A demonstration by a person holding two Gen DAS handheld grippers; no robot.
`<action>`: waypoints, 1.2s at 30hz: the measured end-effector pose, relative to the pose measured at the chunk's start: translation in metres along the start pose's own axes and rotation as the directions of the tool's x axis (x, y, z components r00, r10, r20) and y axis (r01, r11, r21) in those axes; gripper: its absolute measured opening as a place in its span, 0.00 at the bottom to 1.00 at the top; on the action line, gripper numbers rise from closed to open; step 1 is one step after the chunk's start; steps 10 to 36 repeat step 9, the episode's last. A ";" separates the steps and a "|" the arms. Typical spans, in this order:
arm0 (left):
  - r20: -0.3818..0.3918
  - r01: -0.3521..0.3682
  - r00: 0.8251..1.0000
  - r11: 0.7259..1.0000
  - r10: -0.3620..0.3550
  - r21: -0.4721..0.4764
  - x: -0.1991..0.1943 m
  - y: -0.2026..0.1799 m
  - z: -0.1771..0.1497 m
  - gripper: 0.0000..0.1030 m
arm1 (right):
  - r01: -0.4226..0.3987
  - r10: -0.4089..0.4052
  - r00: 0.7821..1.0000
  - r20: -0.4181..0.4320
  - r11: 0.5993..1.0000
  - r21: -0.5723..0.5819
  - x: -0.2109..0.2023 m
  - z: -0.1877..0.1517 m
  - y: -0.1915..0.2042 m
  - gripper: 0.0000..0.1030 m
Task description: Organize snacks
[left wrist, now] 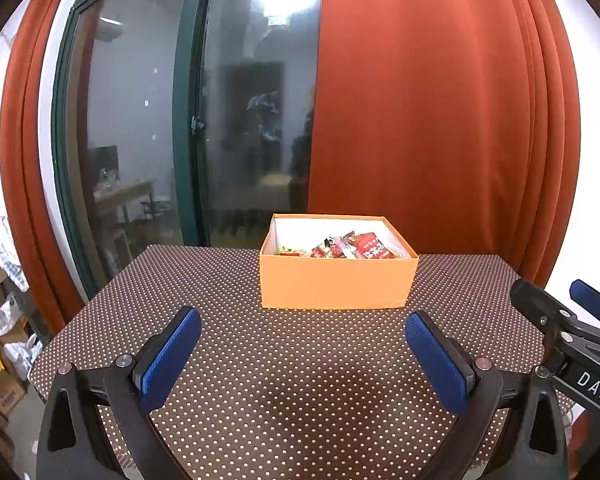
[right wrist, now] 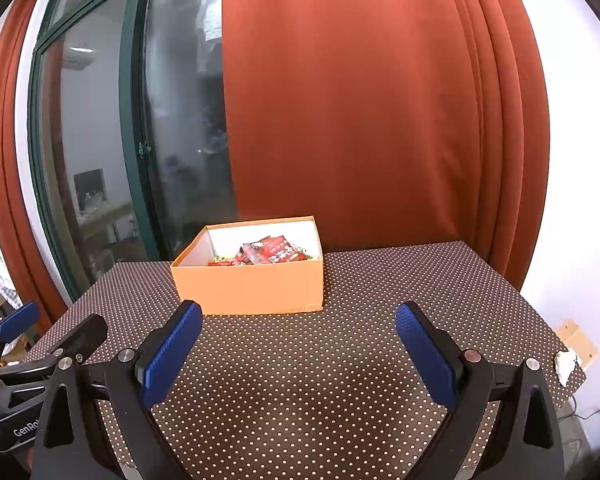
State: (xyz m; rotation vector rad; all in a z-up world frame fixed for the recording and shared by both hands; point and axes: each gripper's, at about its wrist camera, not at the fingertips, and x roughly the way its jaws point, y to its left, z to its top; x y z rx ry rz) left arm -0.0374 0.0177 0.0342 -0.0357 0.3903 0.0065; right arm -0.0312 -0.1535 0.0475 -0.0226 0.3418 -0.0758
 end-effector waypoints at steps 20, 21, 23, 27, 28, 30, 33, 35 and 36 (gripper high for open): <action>0.000 0.004 1.000 1.000 -0.004 -0.008 0.006 0.004 -0.001 1.00 | 0.006 -0.006 1.000 -0.011 1.000 -0.007 0.005 0.000 0.003 0.96; 0.000 0.004 1.000 1.000 -0.004 -0.008 0.006 0.004 -0.001 1.00 | 0.006 -0.006 1.000 -0.011 1.000 -0.007 0.005 0.000 0.003 0.96; 0.000 0.004 1.000 1.000 -0.004 -0.008 0.006 0.004 -0.001 1.00 | 0.006 -0.006 1.000 -0.011 1.000 -0.007 0.005 0.000 0.003 0.96; 0.000 0.004 1.000 1.000 -0.004 -0.008 0.006 0.004 -0.001 1.00 | 0.006 -0.006 1.000 -0.011 1.000 -0.007 0.005 0.000 0.003 0.96; 0.000 0.004 1.000 1.000 -0.004 -0.008 0.006 0.004 -0.001 1.00 | 0.006 -0.006 1.000 -0.011 1.000 -0.007 0.005 0.000 0.003 0.96; 0.000 0.004 1.000 1.000 -0.004 -0.008 0.006 0.004 -0.001 1.00 | 0.006 -0.006 1.000 -0.011 1.000 -0.007 0.005 0.000 0.003 0.96; 0.000 0.004 1.000 1.000 -0.004 -0.008 0.006 0.004 -0.001 1.00 | 0.006 -0.006 1.000 -0.011 1.000 -0.007 0.005 0.000 0.003 0.96; 0.000 0.004 1.000 1.000 -0.004 -0.008 0.006 0.004 -0.001 1.00 | 0.006 -0.006 1.000 -0.011 1.000 -0.007 0.005 0.000 0.003 0.96; 0.000 0.004 1.000 1.000 -0.004 -0.008 0.006 0.004 -0.001 1.00 | 0.006 -0.006 1.000 -0.011 1.000 -0.007 0.005 0.000 0.003 0.96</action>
